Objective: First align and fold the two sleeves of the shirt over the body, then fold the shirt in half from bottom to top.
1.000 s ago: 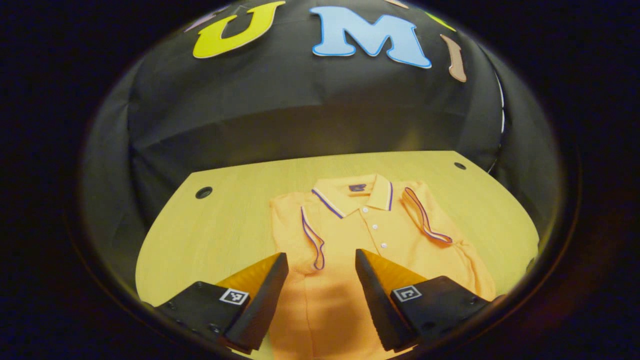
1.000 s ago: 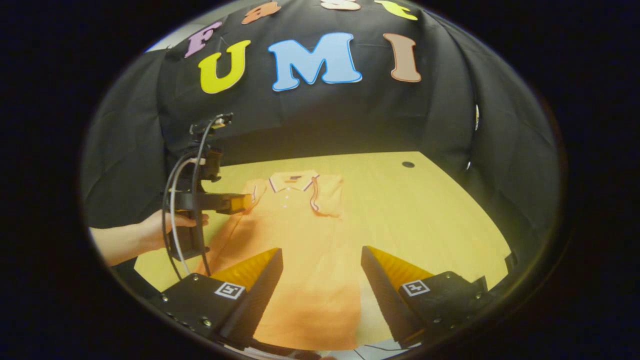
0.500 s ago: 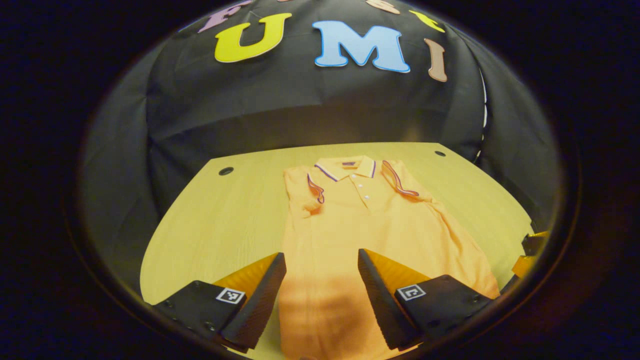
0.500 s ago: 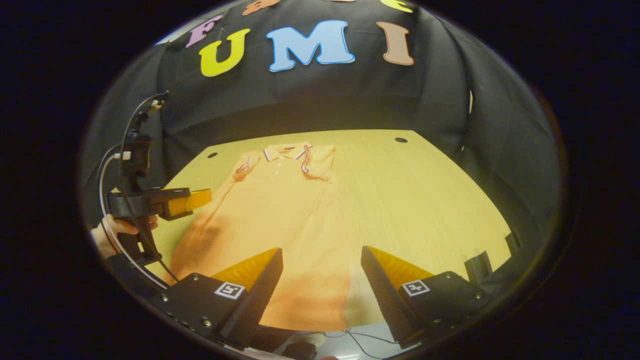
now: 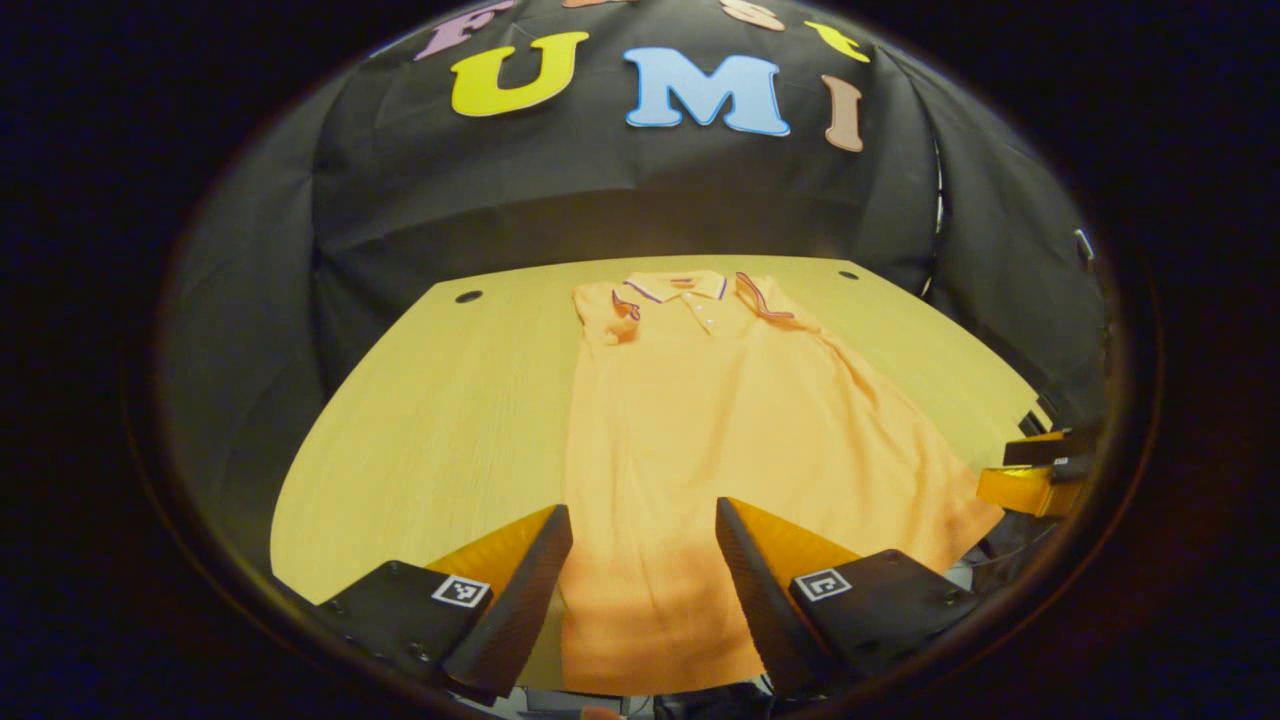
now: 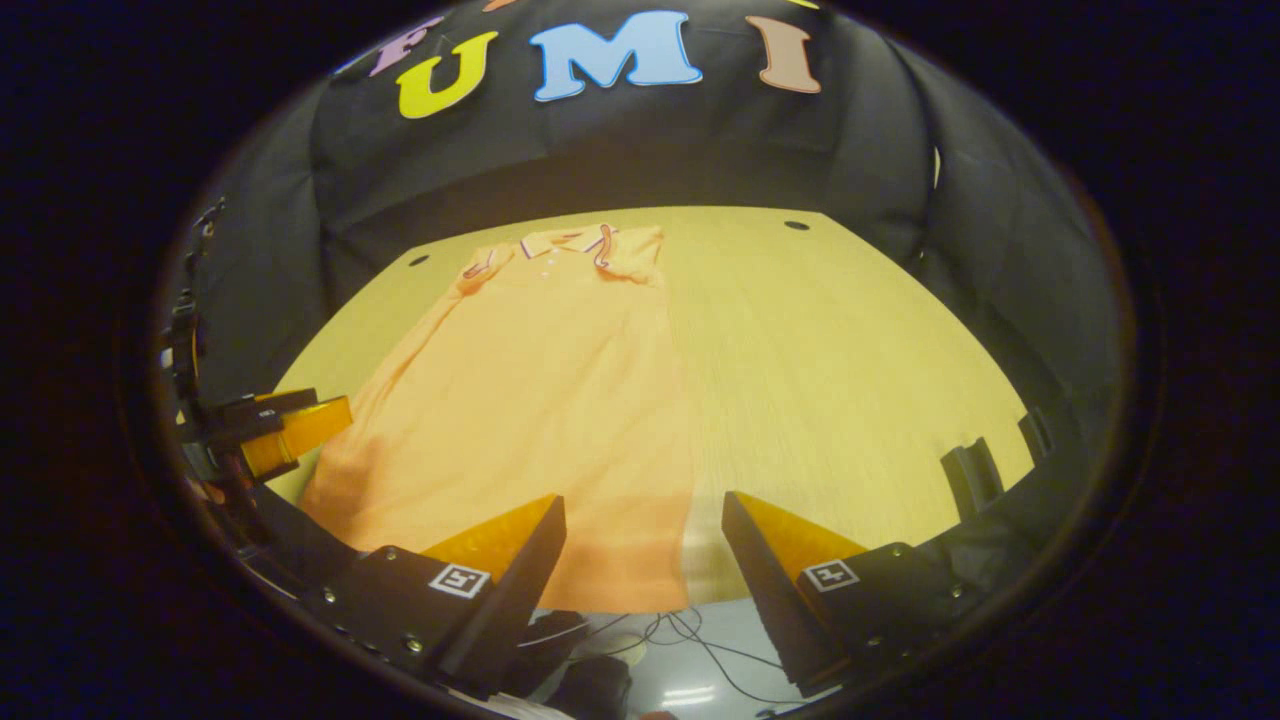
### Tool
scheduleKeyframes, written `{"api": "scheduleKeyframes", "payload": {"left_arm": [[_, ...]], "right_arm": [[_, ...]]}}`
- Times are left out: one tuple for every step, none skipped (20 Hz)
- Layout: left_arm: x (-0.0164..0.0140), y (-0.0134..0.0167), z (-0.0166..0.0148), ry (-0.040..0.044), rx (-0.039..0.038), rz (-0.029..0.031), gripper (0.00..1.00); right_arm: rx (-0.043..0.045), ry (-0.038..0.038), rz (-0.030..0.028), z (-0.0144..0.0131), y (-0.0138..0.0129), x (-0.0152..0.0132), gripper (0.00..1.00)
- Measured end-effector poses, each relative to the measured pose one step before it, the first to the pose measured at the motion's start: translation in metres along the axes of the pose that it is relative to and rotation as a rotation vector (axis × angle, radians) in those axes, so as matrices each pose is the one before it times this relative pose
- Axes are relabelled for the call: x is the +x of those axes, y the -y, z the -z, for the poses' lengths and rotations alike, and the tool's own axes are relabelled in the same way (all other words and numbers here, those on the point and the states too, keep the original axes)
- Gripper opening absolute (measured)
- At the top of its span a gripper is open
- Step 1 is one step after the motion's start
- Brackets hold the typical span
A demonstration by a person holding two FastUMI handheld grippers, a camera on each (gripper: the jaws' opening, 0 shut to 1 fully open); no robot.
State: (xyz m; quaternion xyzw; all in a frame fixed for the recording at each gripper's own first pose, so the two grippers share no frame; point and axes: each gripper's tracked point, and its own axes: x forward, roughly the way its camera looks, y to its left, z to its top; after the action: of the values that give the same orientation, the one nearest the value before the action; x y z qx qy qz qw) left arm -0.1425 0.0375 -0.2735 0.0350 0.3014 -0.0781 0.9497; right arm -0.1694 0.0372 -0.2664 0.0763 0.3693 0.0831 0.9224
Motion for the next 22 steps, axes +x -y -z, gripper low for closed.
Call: {"api": "scheduleKeyframes", "payload": {"left_arm": [[-0.00782, 0.00016, 0.01068, -0.00188, 0.00369, 0.00148, 0.96], [-0.00850, 0.00122, 0.01204, -0.00193, 0.00535, 0.00240, 0.95], [-0.00763, 0.00014, 0.01112, -0.00209, 0.00303, -0.00090, 0.95], [-0.00470, -0.00033, 0.00934, -0.00520, 0.00403, 0.00014, 0.95], [-0.00378, -0.00021, 0.00925, -0.00260, 0.00403, -0.00664, 0.95], [-0.00229, -0.00173, 0.00715, -0.00010, 0.00315, -0.00502, 0.95], [-0.00146, 0.00030, 0.00806, -0.00512, 0.00069, -0.00425, 0.95], [-0.00238, -0.00118, 0.00665, -0.00508, 0.00116, -0.00642, 0.95], [0.00171, 0.00069, 0.00599, -0.00576, -0.00153, -0.00468, 0.95], [0.00026, 0.00027, 0.00393, -0.00296, -0.00351, -0.00085, 0.95], [-0.00061, 0.00116, 0.00500, -0.00301, -0.00302, -0.00038, 0.95], [0.00052, 0.00029, 0.00449, -0.00597, -0.00427, -0.00115, 0.95], [0.00320, 0.00099, 0.00263, -0.00447, -0.00501, -0.00241, 0.95], [0.00133, 0.00088, 0.00234, -0.00394, -0.00586, -0.00126, 0.96], [0.00140, 0.00137, 0.00075, 0.00308, -0.00590, -0.00465, 0.96], [0.00072, 0.00120, -0.00126, 0.00448, -0.00594, -0.00171, 0.95], [0.00151, 0.00029, 0.00014, 0.00301, -0.00231, -0.00593, 0.95], [0.00079, 0.00266, -0.00069, 0.00208, -0.00007, 0.00062, 0.95], [0.00075, 0.00271, 0.00089, 0.00440, 0.00493, 0.00029, 0.95], [0.00010, 0.00136, 0.00029, 0.00369, 0.00521, -0.00013, 0.94], [0.00156, 0.00246, -0.00039, 0.00459, -0.00368, 0.00337, 0.90], [0.00154, 0.00113, -0.00061, -0.00040, -0.00139, -0.00434, 0.87]], "right_arm": [[-0.00678, -0.00962, 0.00420, 0.00418, 0.00097, 0.00137, 0.98], [-0.00439, -0.01034, 0.00416, 0.00526, 0.00135, 0.00044, 0.98], [0.00022, -0.00634, 0.00267, 0.00332, 0.00041, 0.00050, 0.98], [0.00080, -0.00579, 0.00057, 0.00432, -0.00083, -0.00109, 0.98], [0.00033, -0.00742, -0.00163, 0.00359, -0.00104, 0.00009, 0.98], [-0.00167, -0.00618, -0.00249, 0.00303, -0.00242, 0.00177, 0.98], [-0.00315, -0.00704, -0.00135, 0.00205, -0.00201, 0.00228, 0.98], [-0.00400, -0.00471, -0.00240, 0.00299, -0.00251, 0.00142, 0.98], [-0.00588, -0.00258, -0.00041, 0.00249, -0.00266, 0.00036, 0.98], [-0.00604, -0.00201, 0.00017, 0.00307, -0.00221, -0.00102, 0.98], [-0.00491, -0.00430, -0.00158, 0.00156, -0.00233, 0.00044, 0.98], [-0.00357, -0.00303, -0.00194, 0.00139, -0.00297, 0.00282, 0.98], [-0.00427, -0.00069, -0.00037, 0.00097, -0.00179, 0.00108, 0.98], [-0.00548, -0.00371, 0.00087, 0.00162, -0.00145, 0.00129, 0.98], [-0.00506, -0.00299, -0.00112, 0.00099, -0.00222, 0.00142, 0.98], [-0.00665, 0.00178, 0.00509, 0.00056, -0.00059, 0.00037, 0.98], [-0.00925, 0.00490, 0.00342, -0.00099, -0.00047, 0.00049, 0.98], [-0.00622, 0.00582, -0.00070, 0.00072, -0.00161, -0.00035, 0.98], [0.00017, 0.00254, -0.00363, 0.00011, -0.00053, 0.00059, 0.99], [0.00031, 0.00630, -0.00086, 0.00057, -0.00037, 0.00045, 0.96], [0.00176, -0.00084, 0.00018, -0.00041, 0.00037, -0.00027, 0.93], [0.00469, 0.00577, 0.00132, -0.00010, 0.00120, -0.00066, 0.84]]}}
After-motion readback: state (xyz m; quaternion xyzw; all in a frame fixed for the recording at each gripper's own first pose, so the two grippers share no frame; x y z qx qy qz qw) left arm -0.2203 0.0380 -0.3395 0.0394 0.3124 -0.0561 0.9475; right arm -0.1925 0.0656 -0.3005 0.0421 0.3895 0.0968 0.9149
